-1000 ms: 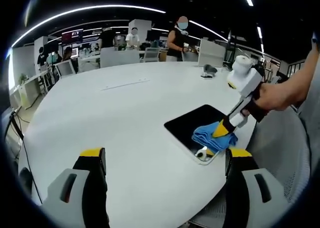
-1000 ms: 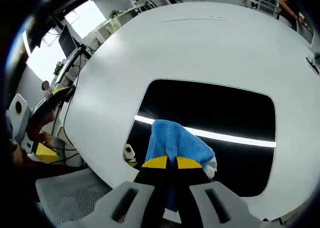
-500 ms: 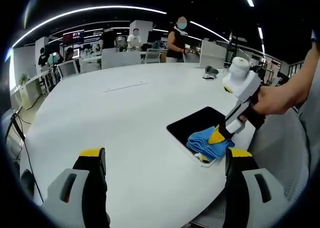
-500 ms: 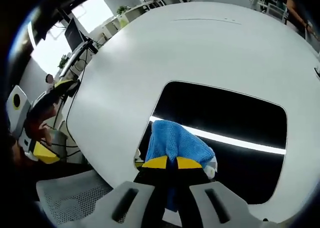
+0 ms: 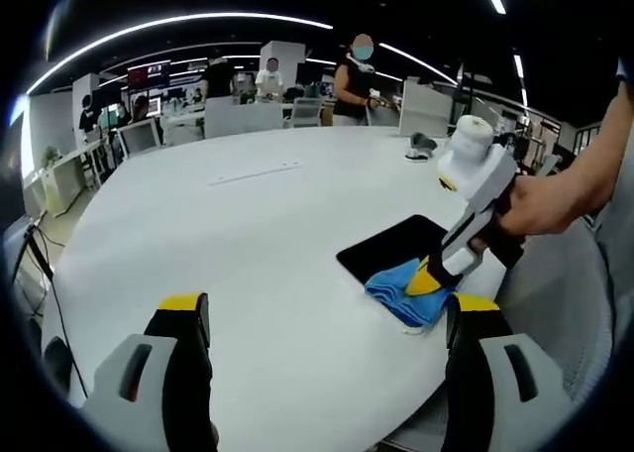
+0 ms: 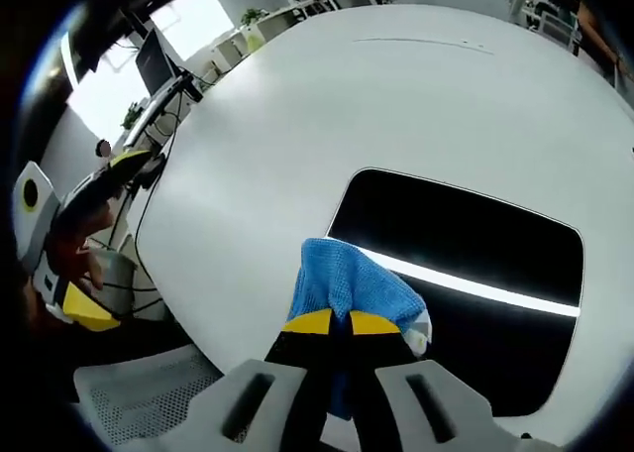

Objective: Wipe the mirror surface with the cleaning cloth until all visible marks leave the cleaned area.

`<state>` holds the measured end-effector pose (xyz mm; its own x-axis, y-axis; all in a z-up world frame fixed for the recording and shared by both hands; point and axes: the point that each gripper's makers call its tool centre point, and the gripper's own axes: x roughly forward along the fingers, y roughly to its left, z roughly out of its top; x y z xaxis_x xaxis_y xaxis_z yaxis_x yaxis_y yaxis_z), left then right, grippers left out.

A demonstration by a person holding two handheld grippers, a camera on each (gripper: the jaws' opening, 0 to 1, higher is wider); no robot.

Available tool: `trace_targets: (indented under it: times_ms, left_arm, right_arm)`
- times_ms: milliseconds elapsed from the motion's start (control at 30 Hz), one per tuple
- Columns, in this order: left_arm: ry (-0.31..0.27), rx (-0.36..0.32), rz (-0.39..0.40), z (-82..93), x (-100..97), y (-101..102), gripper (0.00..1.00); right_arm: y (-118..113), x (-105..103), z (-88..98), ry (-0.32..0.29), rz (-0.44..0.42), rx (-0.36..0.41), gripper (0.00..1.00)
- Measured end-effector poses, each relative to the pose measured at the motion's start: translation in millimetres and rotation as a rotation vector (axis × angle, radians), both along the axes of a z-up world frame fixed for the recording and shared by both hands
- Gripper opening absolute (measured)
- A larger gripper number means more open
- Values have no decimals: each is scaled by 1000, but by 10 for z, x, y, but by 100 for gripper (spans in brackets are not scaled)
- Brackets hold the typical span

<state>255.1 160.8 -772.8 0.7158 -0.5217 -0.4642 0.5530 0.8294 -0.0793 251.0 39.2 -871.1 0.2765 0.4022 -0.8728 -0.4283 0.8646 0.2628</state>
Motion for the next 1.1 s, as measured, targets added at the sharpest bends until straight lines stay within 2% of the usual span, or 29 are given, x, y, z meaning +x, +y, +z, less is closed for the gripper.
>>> trace_targets:
  times_ms: [633, 1100]
  left_arm:
    - [5, 9, 10, -59, 22, -16, 99]
    - [24, 2, 16, -108, 51, -23, 99]
  right_arm:
    - [19, 21, 16, -10, 33, 6, 0]
    - [14, 233, 15, -26, 48, -2, 0]
